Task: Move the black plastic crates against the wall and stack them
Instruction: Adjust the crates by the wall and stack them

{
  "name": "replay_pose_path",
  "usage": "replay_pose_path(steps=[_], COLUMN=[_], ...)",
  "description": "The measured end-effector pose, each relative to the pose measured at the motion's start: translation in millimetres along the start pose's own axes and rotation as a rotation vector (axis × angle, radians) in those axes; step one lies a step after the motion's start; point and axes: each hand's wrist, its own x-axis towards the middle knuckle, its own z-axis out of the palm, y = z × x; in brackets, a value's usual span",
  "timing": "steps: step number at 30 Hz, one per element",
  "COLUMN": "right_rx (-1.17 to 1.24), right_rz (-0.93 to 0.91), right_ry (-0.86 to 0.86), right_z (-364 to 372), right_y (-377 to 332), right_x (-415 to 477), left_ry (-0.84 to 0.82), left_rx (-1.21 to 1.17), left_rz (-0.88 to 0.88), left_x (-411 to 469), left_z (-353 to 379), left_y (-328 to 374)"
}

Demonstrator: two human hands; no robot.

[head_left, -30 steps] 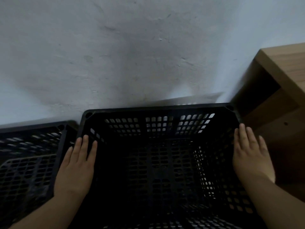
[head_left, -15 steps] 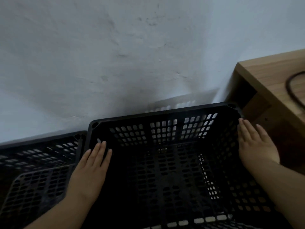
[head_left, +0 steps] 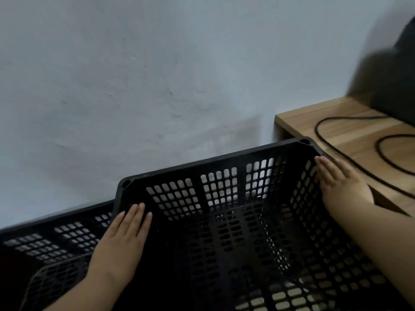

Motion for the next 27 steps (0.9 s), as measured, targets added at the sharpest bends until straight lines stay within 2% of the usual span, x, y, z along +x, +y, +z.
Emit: replay_pose_path(steps=[3, 9, 15, 18, 21, 27], right_rx=[0.011, 0.084, 0.212, 0.239, 0.257, 0.231], right_rz=[0.026, 0.074, 0.000, -0.018, -0.044, -0.172], right_ry=[0.015, 0.087, 0.146, 0.205, 0.346, 0.554], right_z=[-7.9, -54.5, -135.1, -178.8, -220.5, -316.7], right_y=[27.9, 112.0, 181.4, 190.6, 190.2, 167.1], right_x=[-31.8, -86.5, -113.8, -114.3, -111.5, -109.4], left_ry=[-0.008, 0.100, 0.035, 0.033, 0.060, 0.069], left_rx=[-0.034, -0.099, -0.040, -0.017, 0.018, 0.091], left_rz=[-0.027, -0.067, -0.086, -0.154, -0.232, -0.399], left_x=[-25.1, -74.9, -122.5, -143.3, -166.7, -210.4], left_z=[-22.1, -116.5, -197.2, -217.6, -226.5, -199.3], left_y=[-12.0, -70.1, -162.1, -208.5, -247.4, -308.3])
